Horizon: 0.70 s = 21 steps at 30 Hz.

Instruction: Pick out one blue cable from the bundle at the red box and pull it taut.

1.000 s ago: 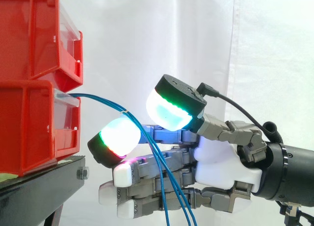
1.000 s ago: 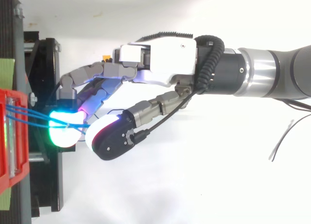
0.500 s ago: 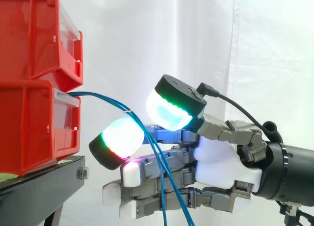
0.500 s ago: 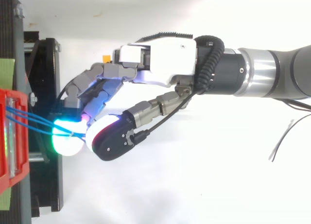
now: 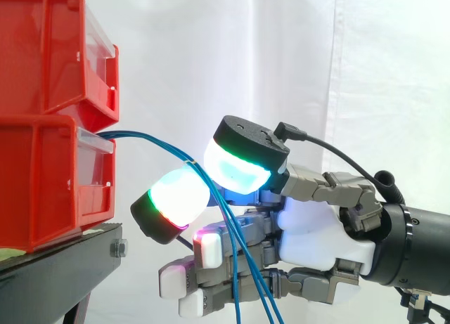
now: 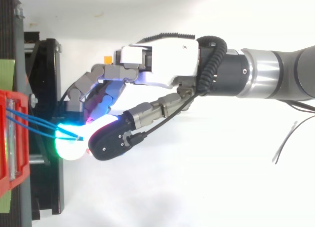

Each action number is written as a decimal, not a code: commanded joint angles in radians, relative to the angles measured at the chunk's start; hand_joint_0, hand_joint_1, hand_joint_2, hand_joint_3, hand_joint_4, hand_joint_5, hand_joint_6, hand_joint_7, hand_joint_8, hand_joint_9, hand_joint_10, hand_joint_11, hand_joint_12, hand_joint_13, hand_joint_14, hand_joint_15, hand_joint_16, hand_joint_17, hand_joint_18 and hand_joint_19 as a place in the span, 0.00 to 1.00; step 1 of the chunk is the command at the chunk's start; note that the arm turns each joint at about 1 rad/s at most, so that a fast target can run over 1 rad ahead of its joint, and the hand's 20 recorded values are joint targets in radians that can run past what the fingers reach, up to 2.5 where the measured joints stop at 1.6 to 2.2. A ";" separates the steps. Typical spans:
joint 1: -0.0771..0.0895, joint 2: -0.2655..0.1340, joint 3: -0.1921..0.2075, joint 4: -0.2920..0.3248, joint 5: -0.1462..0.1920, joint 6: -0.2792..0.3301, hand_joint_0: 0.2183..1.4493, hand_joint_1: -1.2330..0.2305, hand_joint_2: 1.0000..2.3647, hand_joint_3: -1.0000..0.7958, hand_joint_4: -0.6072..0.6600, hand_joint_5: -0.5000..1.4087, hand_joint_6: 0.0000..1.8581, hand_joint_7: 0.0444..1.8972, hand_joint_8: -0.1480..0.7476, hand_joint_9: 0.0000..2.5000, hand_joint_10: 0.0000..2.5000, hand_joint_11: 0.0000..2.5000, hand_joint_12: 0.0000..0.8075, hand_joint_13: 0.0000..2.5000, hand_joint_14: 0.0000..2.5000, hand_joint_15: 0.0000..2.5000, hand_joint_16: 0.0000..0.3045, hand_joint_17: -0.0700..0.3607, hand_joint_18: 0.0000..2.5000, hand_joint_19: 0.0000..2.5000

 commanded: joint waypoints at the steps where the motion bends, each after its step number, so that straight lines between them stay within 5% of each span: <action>1: 0.000 0.001 0.000 0.000 0.000 0.001 0.30 0.42 0.01 0.46 0.54 0.21 0.49 0.34 0.50 0.42 0.01 0.23 0.42 0.31 0.01 0.16 0.15 0.39 0.22 0.22; 7: -0.002 0.001 0.000 0.000 -0.002 0.001 0.29 0.43 0.01 0.44 0.56 0.20 0.49 0.35 0.49 0.43 0.01 0.22 0.42 0.32 0.01 0.16 0.15 0.40 0.23 0.23; 13: -0.003 0.001 0.000 0.000 -0.009 0.008 0.24 0.46 0.00 0.29 0.58 0.20 0.46 0.35 0.51 0.44 0.01 0.22 0.44 0.32 0.01 0.16 0.16 0.41 0.24 0.23; 21: -0.003 0.001 0.000 0.000 -0.009 0.009 0.23 0.43 0.00 0.28 0.58 0.21 0.45 0.36 0.51 0.44 0.01 0.21 0.45 0.32 0.01 0.16 0.16 0.42 0.24 0.23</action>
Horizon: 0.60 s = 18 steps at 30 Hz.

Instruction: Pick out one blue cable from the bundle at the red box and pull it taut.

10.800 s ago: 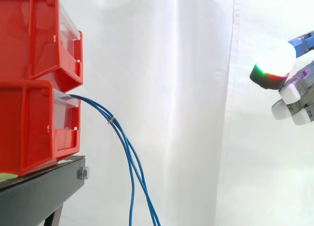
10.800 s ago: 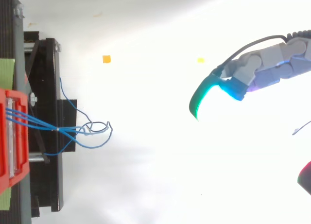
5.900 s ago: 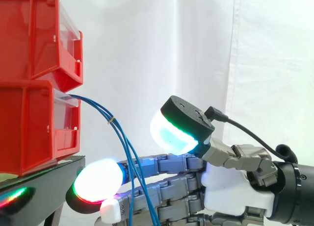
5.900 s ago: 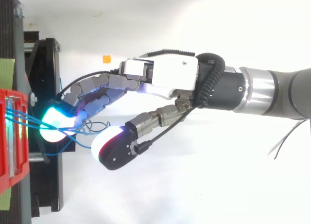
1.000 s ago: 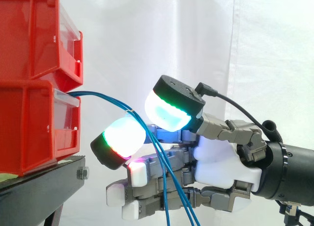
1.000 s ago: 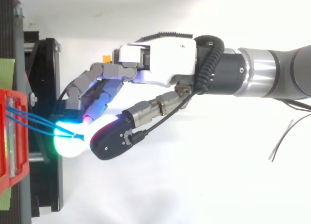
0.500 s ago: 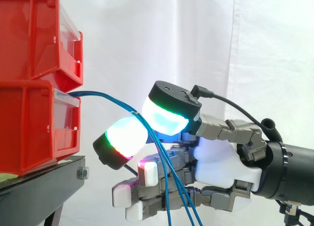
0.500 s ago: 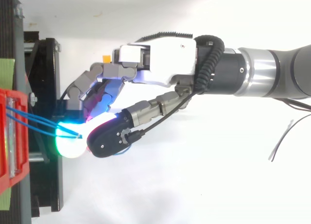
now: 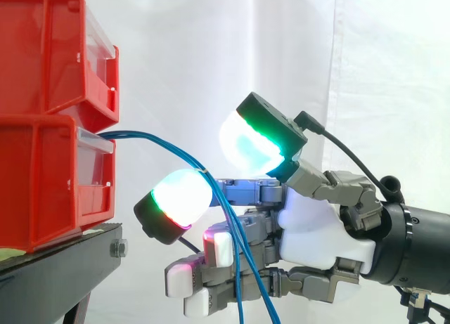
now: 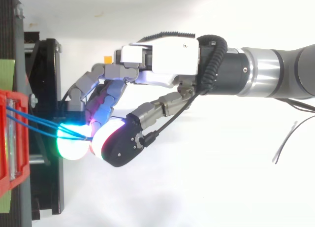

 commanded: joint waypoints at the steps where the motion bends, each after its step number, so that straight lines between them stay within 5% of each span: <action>1: 0.000 0.000 0.000 0.000 0.000 -0.001 0.24 0.41 0.00 0.28 0.57 0.21 0.45 0.37 0.50 0.44 0.01 0.21 0.44 0.32 0.01 0.16 0.16 0.41 0.24 0.23; 18: -0.003 0.000 0.008 -0.006 -0.011 0.000 0.33 0.33 0.02 0.44 0.41 0.21 0.50 0.34 0.48 0.45 0.01 0.23 0.41 0.34 0.01 0.16 0.14 0.39 0.26 0.23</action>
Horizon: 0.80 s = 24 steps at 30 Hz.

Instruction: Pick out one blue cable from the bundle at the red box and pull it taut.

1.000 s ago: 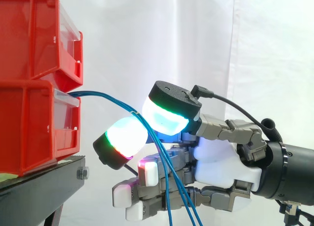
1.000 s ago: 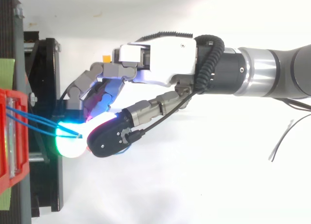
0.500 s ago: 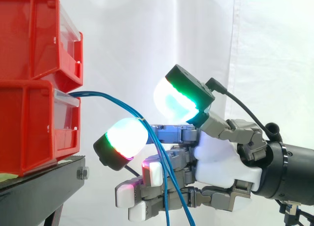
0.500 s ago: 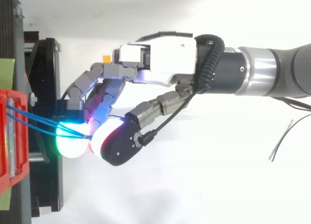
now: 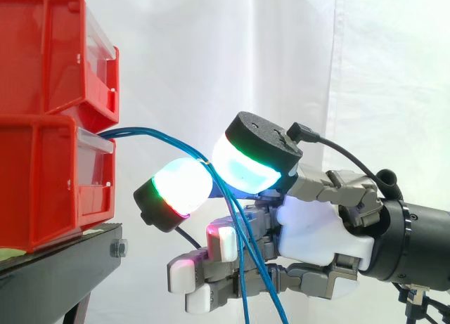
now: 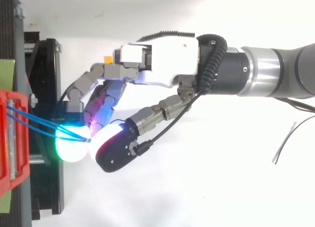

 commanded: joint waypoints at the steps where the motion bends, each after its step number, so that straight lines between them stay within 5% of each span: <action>1: -0.001 0.000 0.001 -0.003 -0.005 0.000 0.33 0.32 0.02 0.44 0.40 0.21 0.50 0.33 0.48 0.45 0.01 0.23 0.41 0.34 0.01 0.16 0.14 0.39 0.26 0.23; 11: -0.004 0.000 0.001 -0.015 -0.010 0.003 0.34 0.32 0.02 0.44 0.40 0.21 0.50 0.33 0.48 0.45 0.01 0.23 0.40 0.34 0.01 0.17 0.14 0.39 0.26 0.23; 24: -0.014 0.003 0.026 -0.061 -0.067 0.003 0.35 0.32 0.01 0.42 0.39 0.21 0.50 0.33 0.47 0.45 0.01 0.23 0.39 0.34 0.01 0.17 0.14 0.38 0.26 0.23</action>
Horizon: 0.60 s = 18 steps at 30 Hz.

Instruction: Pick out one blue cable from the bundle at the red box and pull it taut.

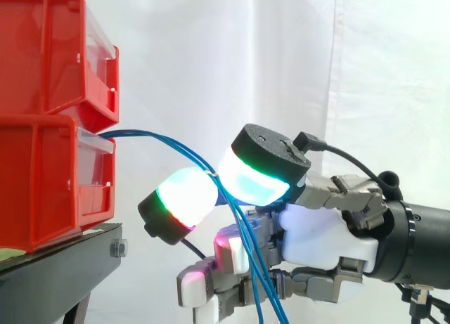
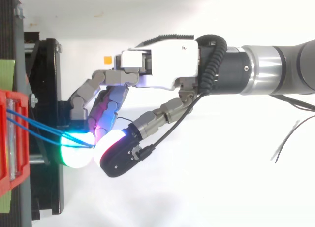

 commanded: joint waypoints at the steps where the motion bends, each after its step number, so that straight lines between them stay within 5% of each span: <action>1: -0.006 0.002 0.017 -0.020 -0.017 -0.001 0.35 0.31 0.01 0.42 0.39 0.21 0.50 0.33 0.47 0.45 0.01 0.23 0.39 0.34 0.01 0.17 0.14 0.38 0.26 0.22; 6: -0.014 0.003 0.060 -0.110 -0.032 -0.007 0.37 0.29 0.01 0.39 0.36 0.21 0.50 0.34 0.47 0.46 0.01 0.24 0.39 0.34 0.01 0.17 0.14 0.38 0.27 0.22; 18: -0.014 0.002 0.065 -0.115 -0.032 -0.010 0.38 0.29 0.00 0.30 0.37 0.21 0.51 0.32 0.46 0.47 0.01 0.25 0.38 0.35 0.01 0.18 0.13 0.38 0.28 0.22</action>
